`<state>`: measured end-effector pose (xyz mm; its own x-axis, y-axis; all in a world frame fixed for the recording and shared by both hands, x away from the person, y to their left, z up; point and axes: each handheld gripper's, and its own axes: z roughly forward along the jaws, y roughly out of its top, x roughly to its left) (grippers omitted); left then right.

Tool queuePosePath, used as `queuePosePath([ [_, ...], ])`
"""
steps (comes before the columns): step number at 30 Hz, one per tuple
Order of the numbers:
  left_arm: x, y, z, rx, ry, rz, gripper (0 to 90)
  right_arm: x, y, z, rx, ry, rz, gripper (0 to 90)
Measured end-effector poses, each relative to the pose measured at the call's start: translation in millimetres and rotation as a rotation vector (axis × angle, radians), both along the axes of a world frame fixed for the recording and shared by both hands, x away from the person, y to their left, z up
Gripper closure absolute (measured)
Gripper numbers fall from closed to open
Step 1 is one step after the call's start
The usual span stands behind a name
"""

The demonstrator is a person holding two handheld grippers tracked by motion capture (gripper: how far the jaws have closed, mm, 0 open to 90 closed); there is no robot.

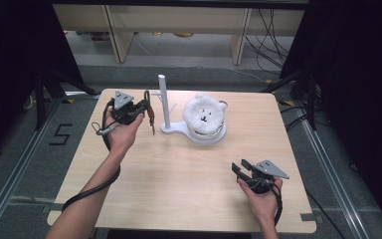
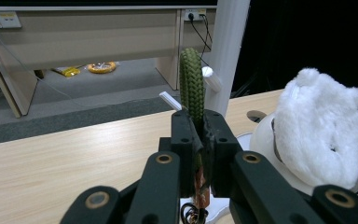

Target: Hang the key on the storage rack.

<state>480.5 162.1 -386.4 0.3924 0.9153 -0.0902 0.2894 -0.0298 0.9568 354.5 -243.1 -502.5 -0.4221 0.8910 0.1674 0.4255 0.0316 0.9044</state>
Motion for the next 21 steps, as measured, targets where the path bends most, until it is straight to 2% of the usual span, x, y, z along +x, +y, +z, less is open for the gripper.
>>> queuePosePath([
  [3, 0.7, -2.0, 1.1, -0.007, -0.002, -0.005, 83.7, -0.5, 0.4, 0.5, 0.008, 0.001, 0.004, 55.8],
  [4, 0.9, -2.6, 1.1, -0.007, -0.001, -0.005, 83.7, 0.2, 0.0, -0.2, -0.007, -0.009, 0.002, 55.8],
  [9, 1.9, -5.2, 1.2, 0.001, -0.005, -0.007, 83.7, -0.3, 0.1, 0.5, 0.006, 0.000, 0.003, 55.8],
  [20, 1.6, -10.4, 1.8, 0.043, -0.022, -0.007, 83.6, -0.4, 1.5, -0.6, 0.008, 0.003, -0.002, 55.8],
  [21, 1.5, -10.9, 2.1, 0.048, -0.023, -0.006, 83.6, -0.9, 0.3, -0.2, -0.016, 0.009, -0.003, 55.8],
])
